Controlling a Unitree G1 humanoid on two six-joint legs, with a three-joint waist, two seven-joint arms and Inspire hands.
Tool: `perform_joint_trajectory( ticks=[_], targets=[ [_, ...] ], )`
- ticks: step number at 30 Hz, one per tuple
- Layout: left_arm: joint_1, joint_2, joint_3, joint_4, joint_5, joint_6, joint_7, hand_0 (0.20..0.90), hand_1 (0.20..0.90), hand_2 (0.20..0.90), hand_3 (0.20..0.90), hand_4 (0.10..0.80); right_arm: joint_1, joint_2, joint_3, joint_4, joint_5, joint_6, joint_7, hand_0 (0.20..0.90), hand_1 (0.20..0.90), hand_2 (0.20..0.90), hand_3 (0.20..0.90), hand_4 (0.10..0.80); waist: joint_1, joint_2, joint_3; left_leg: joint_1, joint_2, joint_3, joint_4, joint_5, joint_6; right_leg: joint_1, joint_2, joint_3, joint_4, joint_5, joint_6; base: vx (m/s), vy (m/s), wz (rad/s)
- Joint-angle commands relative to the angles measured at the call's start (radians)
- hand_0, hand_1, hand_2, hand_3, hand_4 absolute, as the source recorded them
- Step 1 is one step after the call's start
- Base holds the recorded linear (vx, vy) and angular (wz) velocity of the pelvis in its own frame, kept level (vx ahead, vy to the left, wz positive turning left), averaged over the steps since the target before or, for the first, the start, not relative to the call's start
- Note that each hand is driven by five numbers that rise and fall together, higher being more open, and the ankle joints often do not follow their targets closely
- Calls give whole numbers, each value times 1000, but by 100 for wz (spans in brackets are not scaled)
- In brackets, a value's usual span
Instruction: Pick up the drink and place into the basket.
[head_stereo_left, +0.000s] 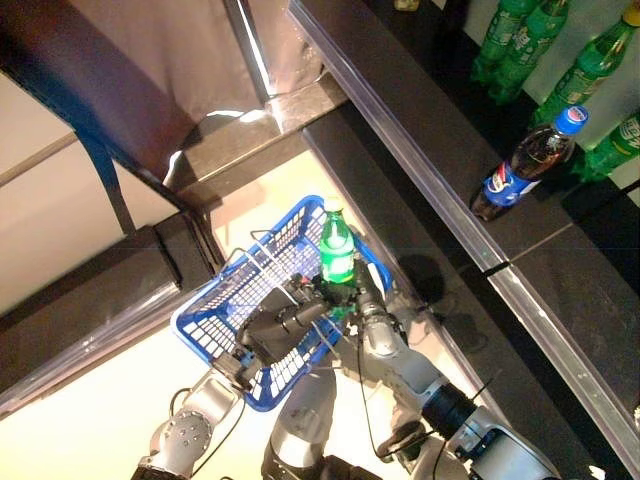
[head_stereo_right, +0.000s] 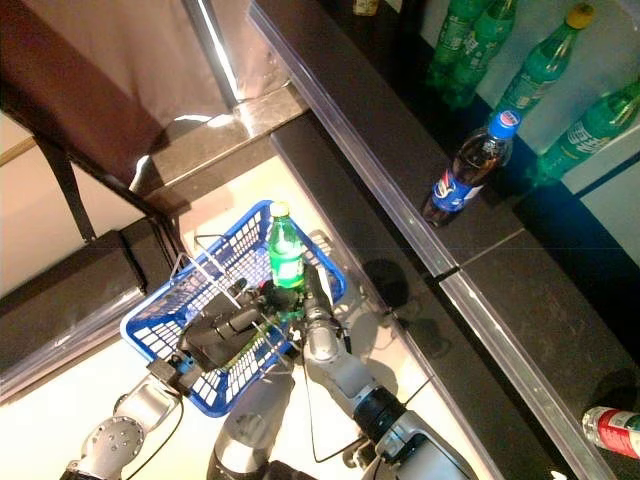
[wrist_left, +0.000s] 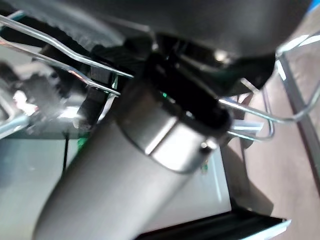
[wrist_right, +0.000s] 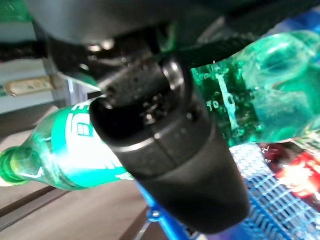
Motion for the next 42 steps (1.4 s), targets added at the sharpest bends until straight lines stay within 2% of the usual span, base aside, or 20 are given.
perform_joint_trajectory(
  ticks=[1,11,16,18,19,22,24,28,31,36,42],
  targets=[
    [-201,-85,-36,-460,-115,-52,-300,300,300,300,200,100,-148,171,41,-60,-10,-120,23,300,300,300,200,100,-32,-6,-116,-33,-54,9,77,-39,30,61,58,-10,-174,185,-55,0,0,0],
    [-168,-57,1,-454,-107,-52,-339,300,300,300,200,100,-163,164,-6,-45,20,-146,-10,300,300,300,200,100,-14,-1,-113,-46,-60,7,69,-32,34,50,49,-27,-170,194,-54,-7,8,3],
    [-172,-47,12,-447,-106,-48,-383,300,300,300,200,100,-177,172,-40,-2,104,-157,-6,300,300,300,200,100,-5,-1,-112,-50,-62,5,65,-30,35,48,48,-36,-166,194,-56,1,0,5],
    [-177,-45,14,-449,-109,-46,-392,300,300,300,200,100,-177,181,-47,16,155,-159,-3,300,300,300,200,100,-2,-1,-111,-51,-63,4,63,-30,36,48,48,-40,-166,193,-57,0,0,0],
    [-186,-45,10,-458,-107,-39,-404,300,300,300,200,100,-174,197,-56,42,316,-170,29,300,300,300,200,100,1,-2,-108,-51,-64,0,63,-30,37,47,49,-43,-163,194,-58,0,0,0],
    [-198,-35,3,-470,-93,-22,-413,300,300,300,200,100,-177,223,-63,70,449,-173,106,300,300,300,200,100,7,-5,-102,-51,-62,-3,61,-29,38,45,51,-48,-160,195,-59,-2,-33,5],
    [-214,-27,-12,-474,-81,-2,-431,300,300,300,200,100,-183,241,-45,60,600,-164,191,300,300,300,200,100,8,-9,-96,-53,-61,-5,60,-27,40,39,52,-50,-157,197,-57,-12,-33,12],
    [-226,-15,-42,-484,-69,39,-451,300,300,300,200,100,-202,255,-24,53,671,-165,232,300,300,300,200,100,9,-11,-92,-55,-59,-1,56,-21,44,33,49,-50,-154,203,-54,-2,-7,3],
    [-235,-23,-71,-485,-78,106,-448,300,300,300,200,100,-228,256,-18,58,702,-148,248,300,300,300,200,100,4,-9,-90,-61,-58,8,55,-16,48,20,49,-45,-146,205,-54,-35,24,2],
    [-259,-11,-141,-469,-45,108,-454,300,300,300,200,100,-281,238,-4,91,827,-69,304,300,300,300,200,100,-7,-3,-87,-62,-55,22,54,-12,55,3,41,-38,-131,211,-53,-7,41,2],
    [-276,10,-165,-452,-39,96,-453,300,300,300,200,100,-326,207,-47,156,978,-16,351,300,300,300,200,100,-1,5,-90,-69,-61,23,61,-11,58,-5,27,-50,-115,214,-53,2,6,0]
  ],
)
